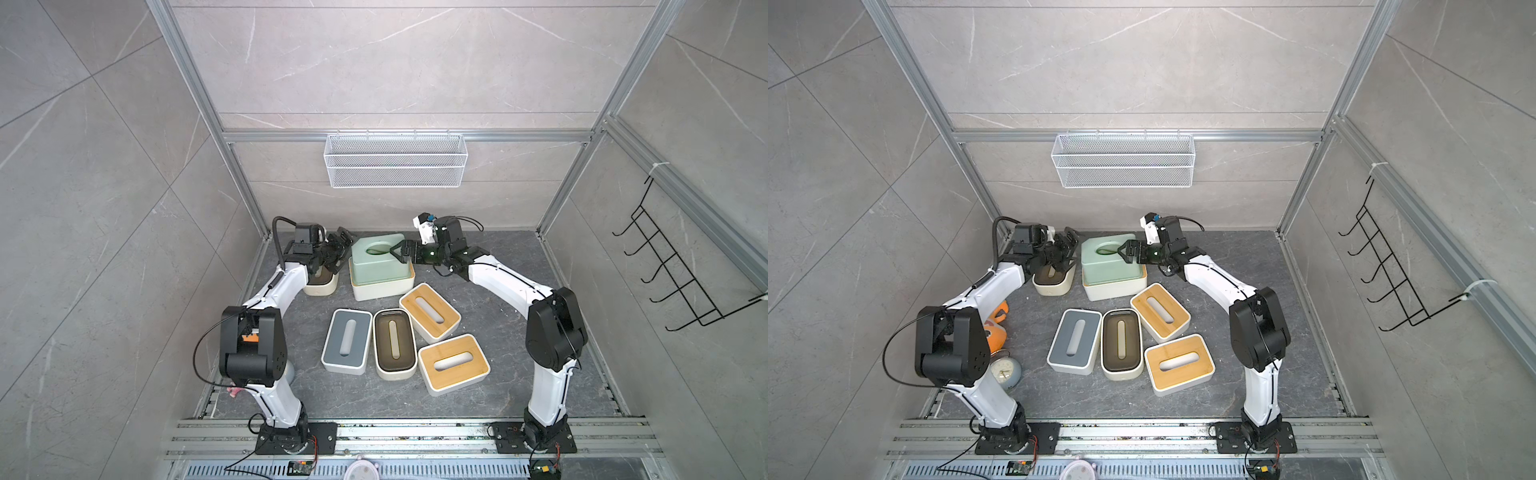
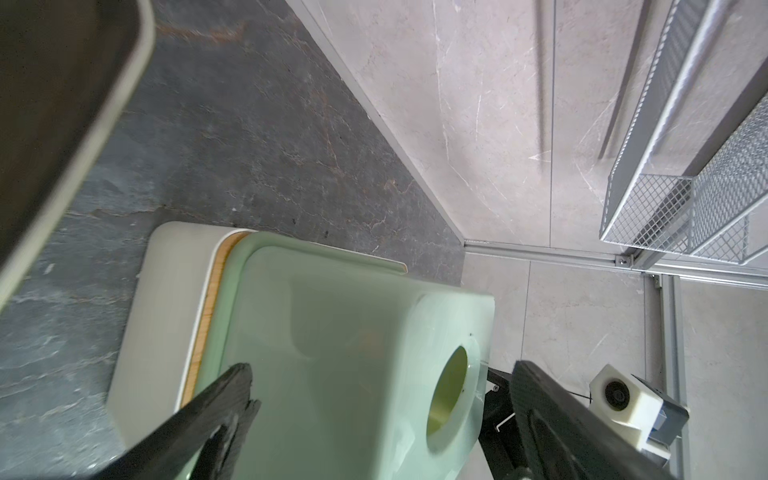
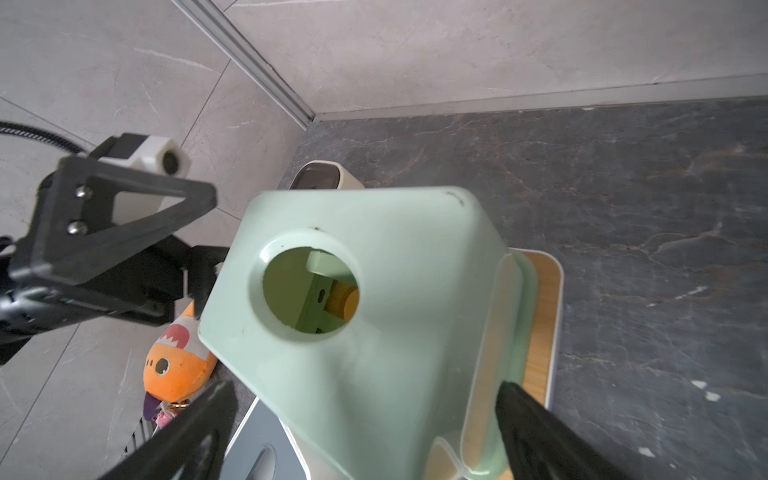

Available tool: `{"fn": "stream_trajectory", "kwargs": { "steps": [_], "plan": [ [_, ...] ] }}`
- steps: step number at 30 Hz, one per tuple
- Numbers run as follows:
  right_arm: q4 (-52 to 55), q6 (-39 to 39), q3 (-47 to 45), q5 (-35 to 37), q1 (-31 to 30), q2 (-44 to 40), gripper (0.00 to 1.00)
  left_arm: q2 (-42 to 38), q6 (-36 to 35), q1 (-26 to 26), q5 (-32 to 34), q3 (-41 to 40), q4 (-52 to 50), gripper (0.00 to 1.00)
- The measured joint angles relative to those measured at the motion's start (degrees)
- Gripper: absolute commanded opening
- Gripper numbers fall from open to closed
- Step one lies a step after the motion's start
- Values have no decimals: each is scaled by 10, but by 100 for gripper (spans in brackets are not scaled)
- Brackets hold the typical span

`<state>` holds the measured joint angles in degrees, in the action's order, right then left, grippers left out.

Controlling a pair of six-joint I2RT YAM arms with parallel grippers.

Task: Stack the tissue boxes
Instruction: Adjust the tissue box on the tissue box, then move the tissue box to the center of the board.

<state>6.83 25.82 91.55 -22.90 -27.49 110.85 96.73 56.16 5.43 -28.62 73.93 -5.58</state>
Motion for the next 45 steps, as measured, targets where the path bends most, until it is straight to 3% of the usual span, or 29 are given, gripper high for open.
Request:
{"fn": "stream_trajectory", "kwargs": {
  "steps": [3, 5, 8, 10, 26, 45],
  "plan": [
    [-2, 12, -24, 3, 16, -28, 100, -47, -2, -12, 5, -43, 2, 81],
    [-2, 20, -36, 10, 29, -44, 100, -67, 0, -19, 12, -69, 3, 58],
    [-3, 37, -46, 13, 47, -54, 100, -69, 0, -25, 21, -89, 1, 14],
    [-4, 50, -51, 12, 57, -54, 99, -61, 0, -26, 27, -92, -5, 0],
    [-32, 123, -57, -57, 70, 18, 100, 93, -2, -26, 56, -22, -20, 0],
    [-129, 203, -103, -104, 98, 36, 100, 144, 14, -22, 20, -12, 19, 0]
  ]
}}
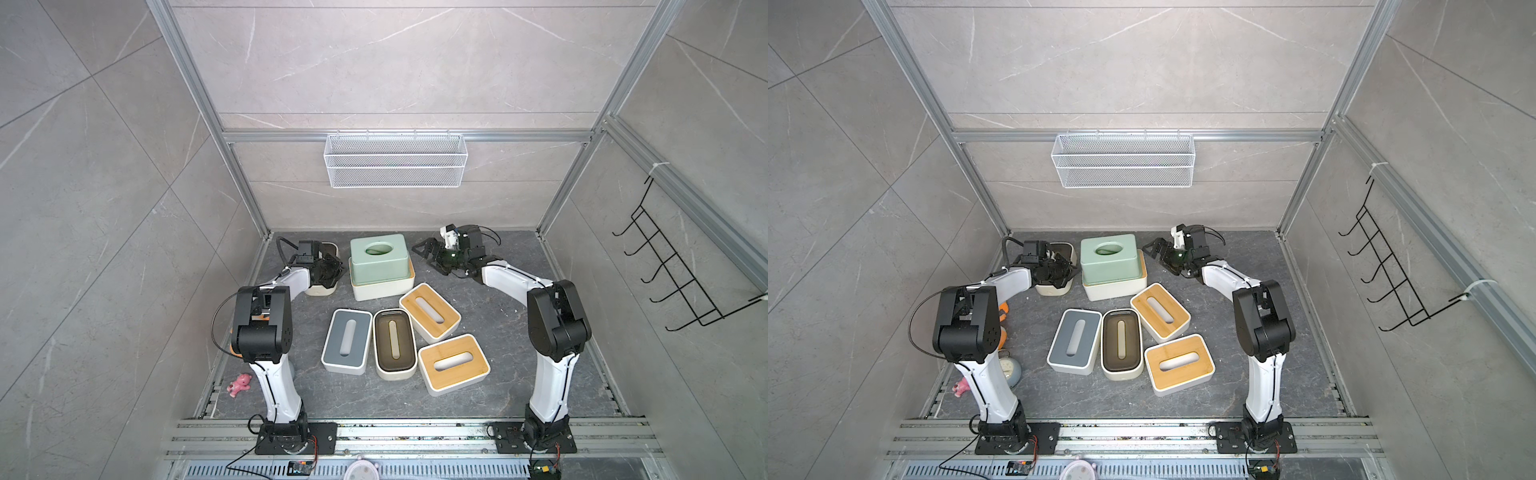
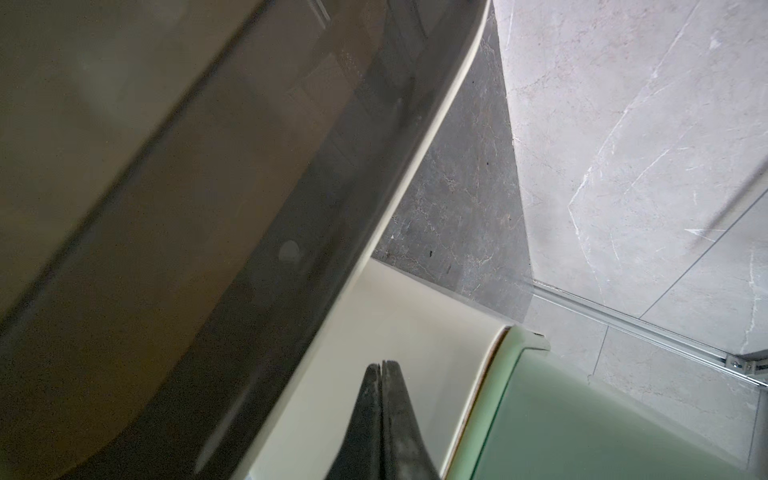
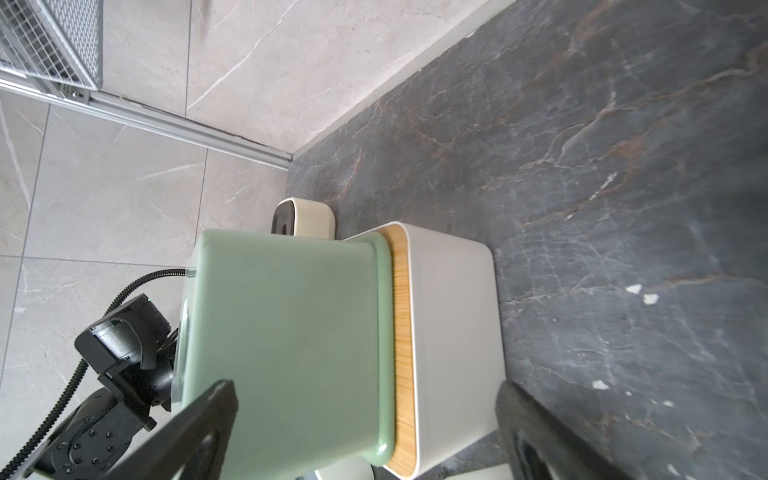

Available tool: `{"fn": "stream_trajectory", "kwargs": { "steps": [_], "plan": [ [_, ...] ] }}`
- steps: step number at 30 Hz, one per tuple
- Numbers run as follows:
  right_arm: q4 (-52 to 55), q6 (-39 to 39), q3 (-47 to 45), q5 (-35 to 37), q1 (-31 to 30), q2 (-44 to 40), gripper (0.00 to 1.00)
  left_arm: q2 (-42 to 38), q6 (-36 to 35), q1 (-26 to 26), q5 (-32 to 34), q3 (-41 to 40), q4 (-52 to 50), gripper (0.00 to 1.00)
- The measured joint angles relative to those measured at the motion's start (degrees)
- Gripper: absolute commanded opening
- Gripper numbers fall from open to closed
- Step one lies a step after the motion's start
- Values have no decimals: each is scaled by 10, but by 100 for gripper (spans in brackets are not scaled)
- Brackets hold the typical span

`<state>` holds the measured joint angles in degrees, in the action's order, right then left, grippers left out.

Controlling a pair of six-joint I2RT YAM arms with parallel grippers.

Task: Stack the tissue boxes
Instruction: Move the tissue box to the center of the board.

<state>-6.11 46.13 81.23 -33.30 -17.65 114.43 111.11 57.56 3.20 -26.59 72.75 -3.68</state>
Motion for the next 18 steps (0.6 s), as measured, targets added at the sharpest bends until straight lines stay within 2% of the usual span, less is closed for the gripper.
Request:
{"fn": "stream_trajectory", "kwargs": {
  "steps": [8, 18],
  "plan": [
    [-21, 11, -39, -6, 22, -13, 100, 28, 5, 14, -6, 21, 4, 0],
    [-28, 10, -88, -6, 54, -81, 100, 56, 11, 42, -5, 72, 6, 0]
  ]
}}
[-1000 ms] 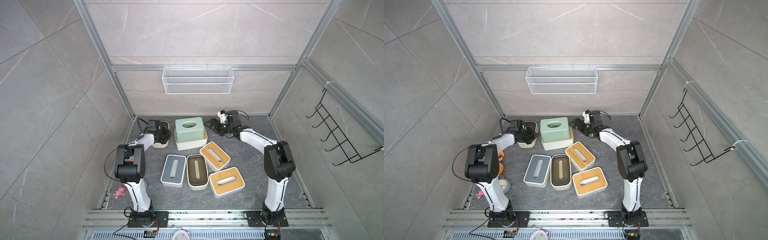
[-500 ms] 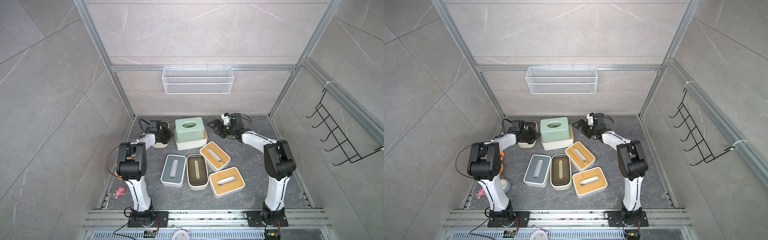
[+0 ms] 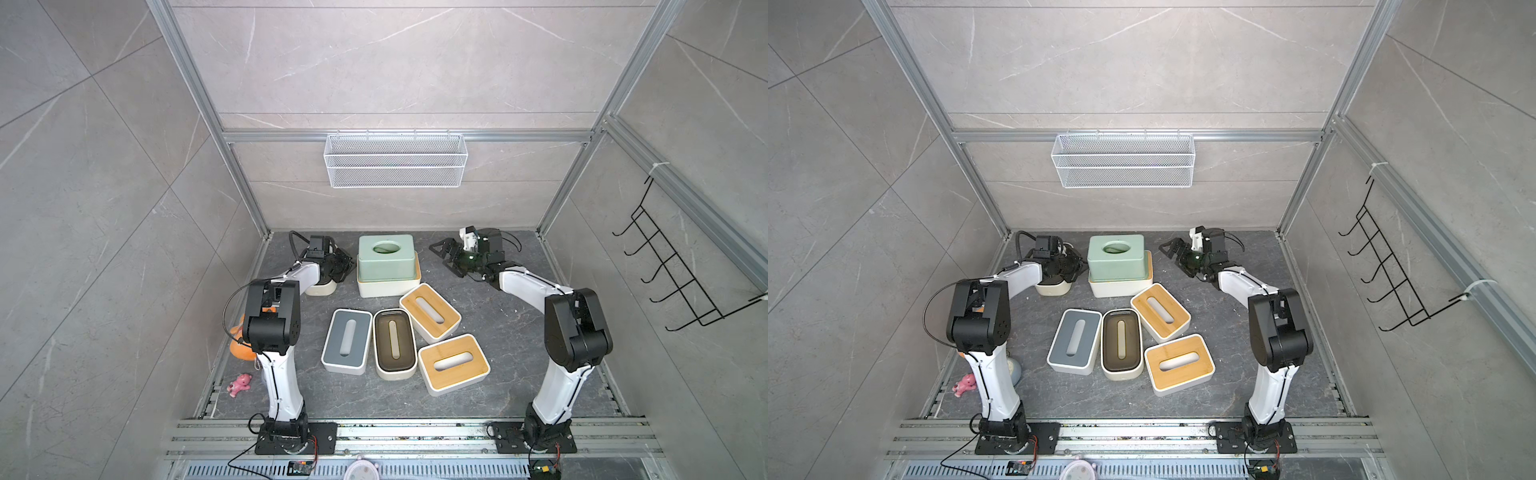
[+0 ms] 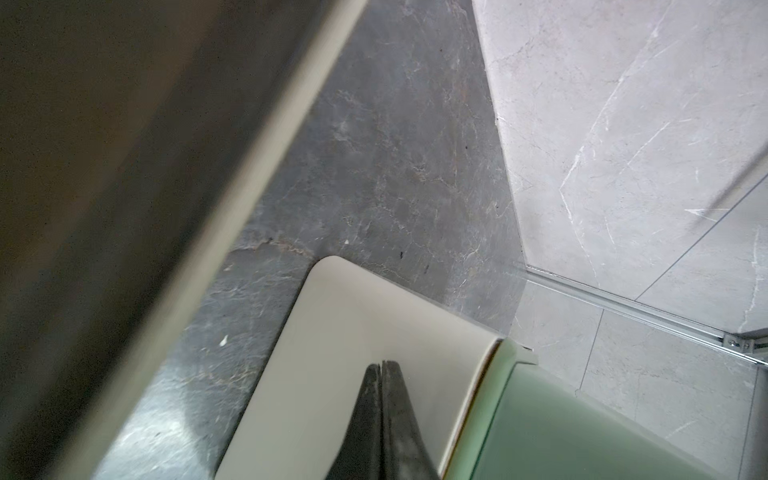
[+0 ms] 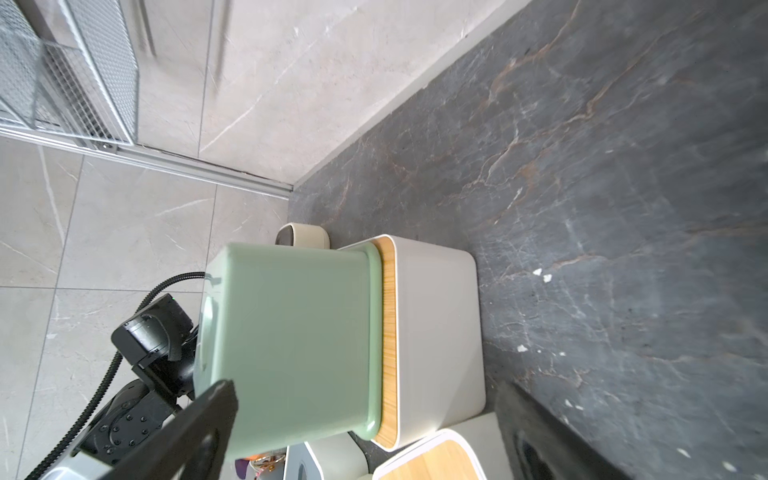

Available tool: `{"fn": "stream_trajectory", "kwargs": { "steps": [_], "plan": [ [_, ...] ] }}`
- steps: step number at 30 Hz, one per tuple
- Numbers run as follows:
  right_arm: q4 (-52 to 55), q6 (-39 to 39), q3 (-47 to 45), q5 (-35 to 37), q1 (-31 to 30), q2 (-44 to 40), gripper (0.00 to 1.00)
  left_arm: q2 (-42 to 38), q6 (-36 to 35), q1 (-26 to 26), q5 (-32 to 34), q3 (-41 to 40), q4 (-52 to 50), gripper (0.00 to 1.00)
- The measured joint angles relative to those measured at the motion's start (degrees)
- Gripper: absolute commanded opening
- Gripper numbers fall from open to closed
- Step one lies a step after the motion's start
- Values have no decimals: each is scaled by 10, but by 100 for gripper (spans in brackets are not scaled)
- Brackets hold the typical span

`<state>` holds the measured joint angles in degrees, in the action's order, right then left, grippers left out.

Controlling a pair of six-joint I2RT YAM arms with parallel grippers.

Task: Stack the tissue boxes
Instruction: Move the tissue box to the center of the board.

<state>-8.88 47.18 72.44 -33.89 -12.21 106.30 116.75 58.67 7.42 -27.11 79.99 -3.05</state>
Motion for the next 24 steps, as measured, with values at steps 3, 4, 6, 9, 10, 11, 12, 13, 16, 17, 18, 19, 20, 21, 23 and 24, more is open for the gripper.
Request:
{"fn": "stream_trajectory", "kwargs": {
  "steps": [3, 4, 6, 9, 10, 11, 12, 13, 16, 17, 18, 19, 20, 21, 23, 24],
  "plan": [
    [3, -2, -9, 0, 10, -18, 100, 13, 3, 9, 0, 14, 1, 0],
    [5, -3, -10, 1, 13, -23, 100, 17, 5, 13, 0, 19, 1, 0],
    [8, -5, -15, 2, 18, -35, 100, 23, 9, 19, 1, 24, 0, 0],
    [19, -9, -20, 5, 26, -55, 100, 29, 14, 30, 2, 34, 1, 0],
    [23, -11, -21, 7, 29, -61, 100, 33, 15, 34, 3, 38, 1, 0],
    [27, -14, -21, 9, 30, -66, 100, 35, 16, 37, 3, 42, 1, 0],
    [31, -18, -21, 11, 31, -71, 100, 39, 17, 42, 5, 46, 1, 0],
    [36, -20, -21, 13, 31, -75, 100, 43, 18, 46, 6, 49, 1, 0],
    [49, -27, -21, 15, 32, -82, 100, 51, 23, 57, 8, 54, 1, 0],
    [53, -30, -21, 16, 32, -83, 100, 54, 24, 61, 10, 54, 2, 0],
    [57, -33, -21, 16, 32, -83, 100, 55, 26, 64, 11, 54, 2, 0],
    [63, -35, -21, 16, 32, -83, 100, 57, 28, 67, 12, 54, 2, 0],
    [68, -37, -21, 17, 32, -83, 100, 59, 29, 69, 13, 54, 3, 0],
    [75, -40, -21, 17, 32, -83, 100, 60, 30, 71, 14, 54, 3, 0],
    [85, -46, -20, 22, 32, -84, 100, 61, 33, 76, 16, 54, 4, 0],
    [92, -49, -19, 24, 32, -84, 100, 61, 35, 78, 17, 54, 6, 0]
  ]
}}
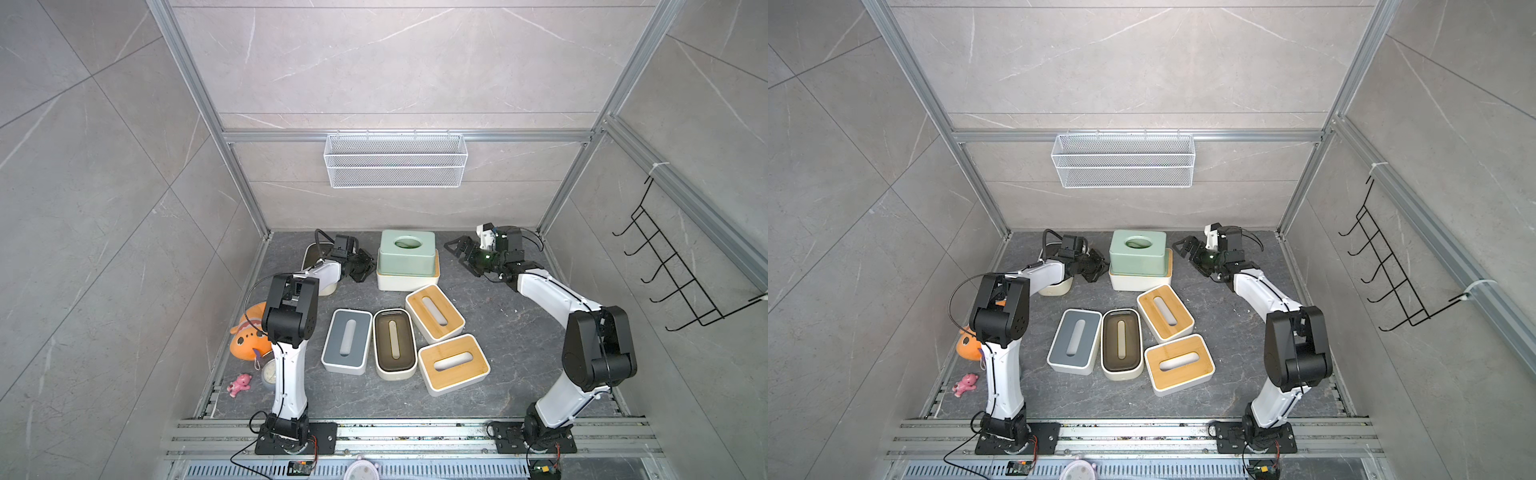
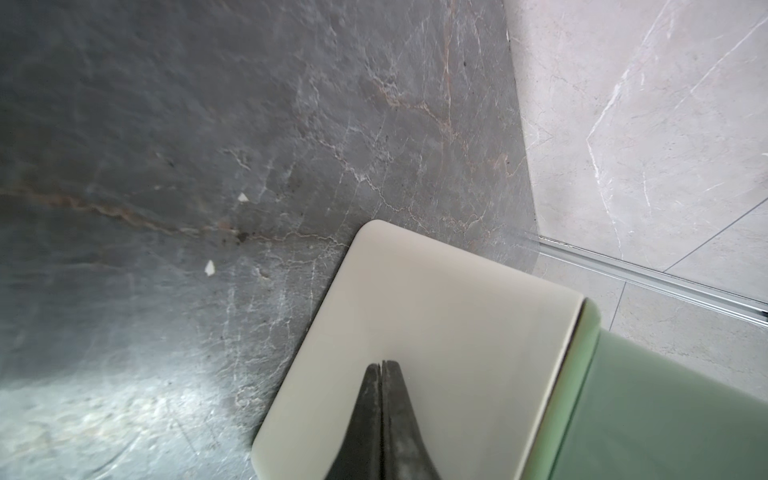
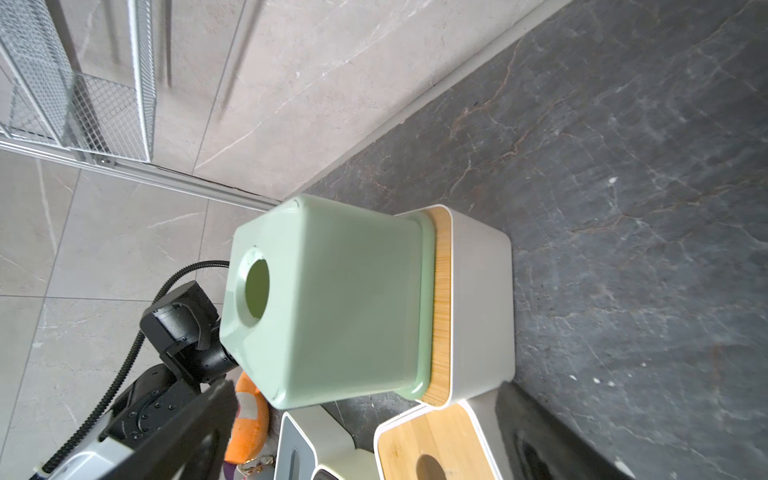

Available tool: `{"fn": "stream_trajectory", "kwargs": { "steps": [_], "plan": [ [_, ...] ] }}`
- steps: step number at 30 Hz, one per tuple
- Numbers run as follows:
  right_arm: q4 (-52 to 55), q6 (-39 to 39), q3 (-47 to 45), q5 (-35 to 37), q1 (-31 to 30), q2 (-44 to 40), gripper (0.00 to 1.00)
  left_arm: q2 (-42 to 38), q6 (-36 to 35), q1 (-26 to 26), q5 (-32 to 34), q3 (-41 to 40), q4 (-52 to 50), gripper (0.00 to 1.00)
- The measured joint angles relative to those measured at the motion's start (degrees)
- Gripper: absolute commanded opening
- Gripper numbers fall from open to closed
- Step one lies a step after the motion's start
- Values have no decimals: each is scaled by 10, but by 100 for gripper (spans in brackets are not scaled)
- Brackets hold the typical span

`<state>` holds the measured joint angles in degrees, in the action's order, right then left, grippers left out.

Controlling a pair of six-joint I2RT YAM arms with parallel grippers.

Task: Stack the tissue boxes
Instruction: Move the tissue box to the center of the board.

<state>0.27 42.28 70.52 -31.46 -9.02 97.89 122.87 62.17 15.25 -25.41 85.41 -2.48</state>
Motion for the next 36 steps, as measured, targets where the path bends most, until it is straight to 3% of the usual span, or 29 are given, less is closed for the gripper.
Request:
{"fn": "stream_trajectory", "kwargs": {
  "steps": [9, 14, 17, 20, 22, 26, 36],
  "plan": [
    [30, -15, 35, 11, 0, -4, 100, 0, 7, 14, 16, -1, -5, 0],
    [44, -29, 52, 10, -1, -6, 100, -35, -10, -10, 42, -19, -44, 2],
    [61, -39, 66, 10, -5, -6, 100, -78, -40, -25, 63, -18, -75, 27],
    [69, -49, 83, 10, -14, -6, 100, -119, -63, -30, 74, -10, -91, 62],
    [75, -54, 95, 10, -21, -6, 100, -143, -76, -28, 72, -9, -89, 77],
    [92, -64, 129, 10, -32, 7, 100, -153, -98, -23, 49, 11, -87, 88],
    [107, -70, 160, 10, -45, 43, 100, -119, -152, 6, -5, 110, -121, 93]
  ]
}}
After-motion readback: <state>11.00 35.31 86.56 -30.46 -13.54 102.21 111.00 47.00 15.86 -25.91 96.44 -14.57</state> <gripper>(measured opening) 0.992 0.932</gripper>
